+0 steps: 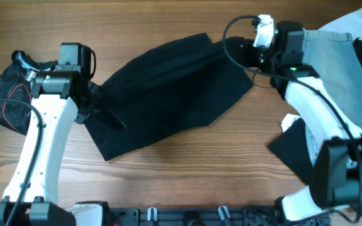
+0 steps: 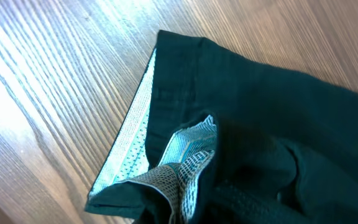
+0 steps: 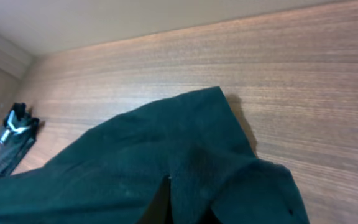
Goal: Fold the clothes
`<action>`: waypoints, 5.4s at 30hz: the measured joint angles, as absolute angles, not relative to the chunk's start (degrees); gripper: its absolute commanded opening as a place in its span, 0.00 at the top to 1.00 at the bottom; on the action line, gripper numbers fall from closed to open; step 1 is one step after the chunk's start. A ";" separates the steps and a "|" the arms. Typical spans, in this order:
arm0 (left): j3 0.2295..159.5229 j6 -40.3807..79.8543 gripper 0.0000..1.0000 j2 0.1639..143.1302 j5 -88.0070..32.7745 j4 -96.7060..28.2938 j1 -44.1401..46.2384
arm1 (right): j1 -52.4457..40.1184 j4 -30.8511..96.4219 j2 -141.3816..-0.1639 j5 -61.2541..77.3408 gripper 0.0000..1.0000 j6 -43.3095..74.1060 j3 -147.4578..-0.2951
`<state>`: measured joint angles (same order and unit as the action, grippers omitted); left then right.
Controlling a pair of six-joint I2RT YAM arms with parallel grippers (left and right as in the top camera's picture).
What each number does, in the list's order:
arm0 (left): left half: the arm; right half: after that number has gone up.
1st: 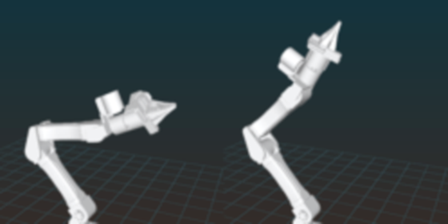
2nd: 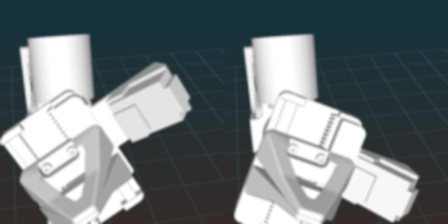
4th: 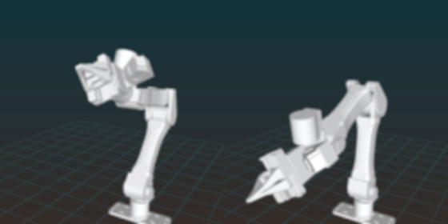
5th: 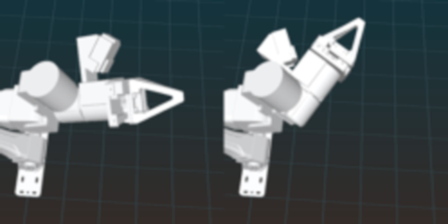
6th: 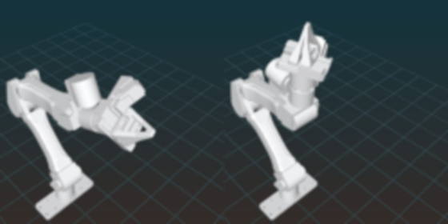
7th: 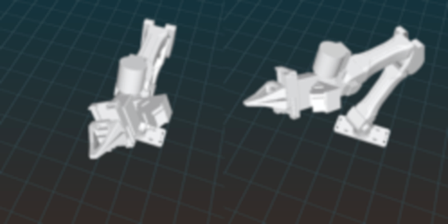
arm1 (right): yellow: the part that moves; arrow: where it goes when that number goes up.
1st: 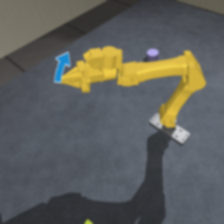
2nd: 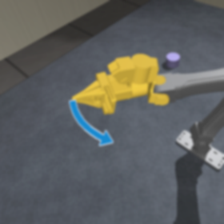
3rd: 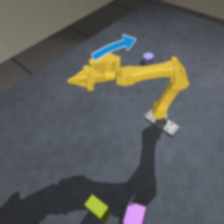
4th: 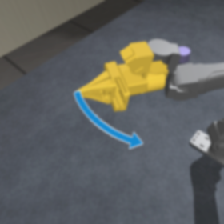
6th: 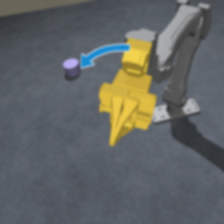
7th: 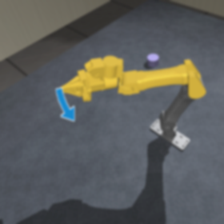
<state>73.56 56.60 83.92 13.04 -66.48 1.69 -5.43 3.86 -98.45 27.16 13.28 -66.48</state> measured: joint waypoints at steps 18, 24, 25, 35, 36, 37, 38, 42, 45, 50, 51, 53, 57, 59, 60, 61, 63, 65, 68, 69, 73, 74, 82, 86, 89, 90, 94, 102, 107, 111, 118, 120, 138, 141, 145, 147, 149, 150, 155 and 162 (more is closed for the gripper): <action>69.67 59.88 0.00 96.18 17.61 -61.36 -1.67 | -7.40 -0.64 -110.04 18.94 0.49 12.49 -67.24; 65.28 47.59 0.00 96.16 7.68 -53.21 -1.67 | -7.40 10.94 -110.32 15.68 0.46 12.49 -67.37; 63.42 45.47 0.00 96.16 5.80 -51.05 -1.67 | -7.40 11.51 -110.32 15.27 0.46 12.49 -67.37; 47.70 36.86 0.89 94.19 -1.39 -34.70 -2.02 | -7.42 16.14 -110.24 14.74 0.52 12.51 -67.40; 47.42 35.31 0.96 94.17 -3.14 -32.99 -2.09 | -7.42 16.47 -109.93 14.72 0.52 12.51 -67.40; 47.18 33.74 0.96 94.24 -4.67 -31.81 -2.11 | -7.42 16.86 -109.19 14.74 0.53 12.51 -67.40; 47.16 32.49 0.96 94.30 -5.58 -31.66 -2.17 | -7.42 17.43 -108.25 14.96 0.53 12.51 -67.40; 48.95 29.58 0.96 94.50 -8.10 -38.79 -3.55 | -9.58 19.57 -105.12 18.87 0.59 12.47 -67.40; 52.95 28.91 0.96 94.00 -8.23 -46.22 -6.87 | -14.46 19.51 -105.12 21.41 0.58 12.25 -67.40; 54.72 28.51 0.96 92.23 -8.23 -49.30 -8.05 | -23.68 17.58 -105.12 22.06 0.67 11.81 -67.40; 54.85 28.51 0.96 92.23 -8.16 -49.91 -8.16 | -24.95 17.58 -105.14 22.09 0.67 11.81 -67.40; 56.99 28.12 0.96 91.77 -7.18 -54.81 -9.08 | -27.77 16.67 -105.91 23.59 0.69 12.08 -67.40; 67.57 27.66 0.96 87.64 -6.07 -63.92 -11.66 | -33.08 10.04 -112.81 30.06 0.69 13.82 -67.35; 69.47 27.46 0.96 85.19 -7.46 -65.08 -11.70 | -36.71 6.17 -116.27 33.26 0.68 15.86 -67.33; 69.87 27.22 0.96 83.90 -9.28 -66.04 -11.70 | -38.63 3.92 -117.80 34.59 0.67 16.69 -67.33; 69.95 27.20 0.96 83.00 -10.63 -66.24 -11.70 | -40.14 1.67 -118.83 35.97 0.68 17.19 -67.24; 70.15 27.03 0.96 80.05 -14.68 -66.02 -11.70 | -43.99 -4.34 -119.94 39.83 0.67 18.55 -67.16; 70.22 27.00 0.96 77.89 -19.00 -64.71 -11.70 | -45.32 -6.09 -119.94 42.30 0.66 19.92 -67.20; 70.26 26.81 0.96 76.34 -23.66 -60.73 -11.70 | -43.97 -6.02 -119.92 43.53 0.64 20.58 -67.20; 70.26 26.79 0.96 76.20 -24.25 -60.62 -11.70 | -41.74 -3.25 -119.57 43.83 0.64 20.80 -67.24; 70.26 26.79 0.96 76.16 -25.02 -60.86 -11.70 | -24.18 15.14 -112.40 41.71 0.66 18.98 -67.66; 70.26 26.79 0.95 76.16 -24.99 -60.82 -11.18 | -18.17 24.32 -109.93 38.70 0.66 16.78 -68.51; 70.43 26.63 0.89 80.07 -25.34 -57.65 11.25 | -16.14 38.24 -109.65 24.67 0.65 8.49 -64.20; 70.46 26.63 0.70 88.25 -24.97 -51.86 21.50 | -16.73 38.13 -109.36 22.70 0.59 10.70 -64.20; 70.46 26.35 0.56 90.94 -25.17 -46.85 25.61 | -16.82 38.72 -109.01 21.69 0.44 14.04 -64.53; 70.46 26.28 0.53 90.98 -25.45 -44.60 26.39 | -16.78 40.40 -108.84 19.46 0.41 15.33 -65.25; 70.61 24.95 0.34 90.96 -24.12 -34.02 21.61 | -10.11 48.80 -104.18 9.23 0.40 18.37 -72.99; 71.09 24.03 0.30 102.67 -12.16 -21.71 14.92 | -13.02 54.11 -92.77 25.45 0.40 7.07 -77.47; 71.13 23.97 0.30 112.07 -11.53 -25.02 14.92 | -22.57 54.48 -97.03 28.99 0.39 5.96 -67.53; 71.92 23.55 0.30 112.55 -9.61 -34.50 14.46 | -25.10 51.81 -97.93 29.39 0.34 7.64 -60.66; 71.88 23.38 0.32 112.51 -11.75 -59.20 11.77 | -21.74 27.90 -98.50 4.64 0.36 17.67 -56.49; 71.83 23.38 0.30 112.51 -15.35 -59.22 11.77 | -21.26 23.05 -98.59 1.96 0.25 14.41 -56.60; 75.09 -3.84 0.00 111.42 -23.44 -47.55 12.38 | -21.28 28.73 -92.60 -2.07 0.11 11.90 -61.25; 75.77 -4.62 0.17 114.89 -23.68 -49.32 12.84 | -21.28 29.58 -92.60 -1.91 0.11 11.90 -61.25; 75.88 -5.10 0.60 115.81 -25.34 -51.27 16.01 | -21.28 29.58 -92.60 -1.91 0.11 11.90 -61.25; 75.83 -5.26 0.96 116.22 -25.47 -51.13 17.98 | -21.28 29.61 -92.60 -1.91 0.10 11.90 -61.25; 75.77 -5.41 0.96 116.60 -25.54 -50.50 20.25 | -21.28 30.06 -92.60 -1.91 0.11 11.90 -61.25; 75.77 -5.34 0.96 116.60 -25.54 -50.46 20.45 | -21.28 30.26 -92.60 -1.91 0.11 11.90 -61.25; 82.54 -1.19 0.96 116.73 -20.93 -52.49 11.88 | -21.28 31.79 -92.53 -2.26 0.05 12.75 -61.25; 96.33 7.99 0.96 112.95 -9.93 -46.37 -16.45 | -20.60 32.64 -85.19 -4.80 0.05 12.99 -61.25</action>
<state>96.33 7.99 112.95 -9.93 -46.37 -16.45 -20.60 32.64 -85.19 -4.80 12.99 -61.25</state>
